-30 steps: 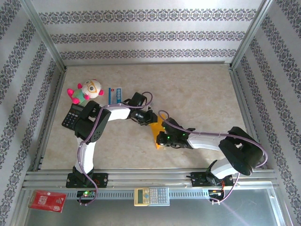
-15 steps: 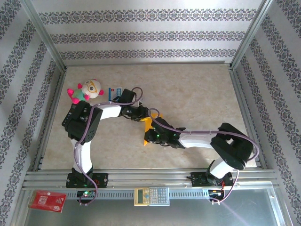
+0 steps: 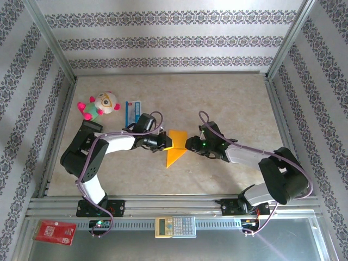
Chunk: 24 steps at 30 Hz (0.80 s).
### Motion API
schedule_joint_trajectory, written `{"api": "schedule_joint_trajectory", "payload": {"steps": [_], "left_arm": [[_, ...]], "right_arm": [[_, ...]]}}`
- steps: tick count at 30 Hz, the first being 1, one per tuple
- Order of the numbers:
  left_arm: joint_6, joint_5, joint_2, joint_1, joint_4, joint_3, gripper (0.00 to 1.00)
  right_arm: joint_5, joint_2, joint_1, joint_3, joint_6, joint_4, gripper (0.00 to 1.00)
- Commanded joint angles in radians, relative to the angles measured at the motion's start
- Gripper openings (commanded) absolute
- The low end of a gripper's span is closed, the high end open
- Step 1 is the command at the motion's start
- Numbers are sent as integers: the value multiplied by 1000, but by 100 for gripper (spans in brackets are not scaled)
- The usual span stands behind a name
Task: Fold a paper plane with a square sheet of paper (pick it up from the middle)
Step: Rotate the paper at the center of the table.
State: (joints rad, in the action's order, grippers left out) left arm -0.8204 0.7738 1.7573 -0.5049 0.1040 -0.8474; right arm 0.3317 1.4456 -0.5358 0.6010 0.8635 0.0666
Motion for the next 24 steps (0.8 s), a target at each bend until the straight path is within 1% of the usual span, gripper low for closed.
{"api": "schedule_joint_trajectory", "payload": {"steps": [1, 8, 13, 19, 22, 24], "left_arm": [[1, -1, 50, -1, 17, -9, 4], [5, -9, 103, 17, 37, 26, 2], [-10, 1, 124, 21, 89, 66, 2], [-25, 12, 135, 26, 131, 92, 1], [-25, 18, 139, 26, 135, 92, 1], [-24, 20, 139, 28, 132, 91, 1]], "right_arm": [[55, 29, 13, 42, -29, -14, 35], [77, 91, 11, 63, -17, -10, 48], [107, 127, 10, 81, -6, 8, 53], [120, 152, 8, 80, 1, 28, 53], [128, 166, 8, 83, 8, 50, 49], [132, 173, 8, 85, 8, 62, 45]]}}
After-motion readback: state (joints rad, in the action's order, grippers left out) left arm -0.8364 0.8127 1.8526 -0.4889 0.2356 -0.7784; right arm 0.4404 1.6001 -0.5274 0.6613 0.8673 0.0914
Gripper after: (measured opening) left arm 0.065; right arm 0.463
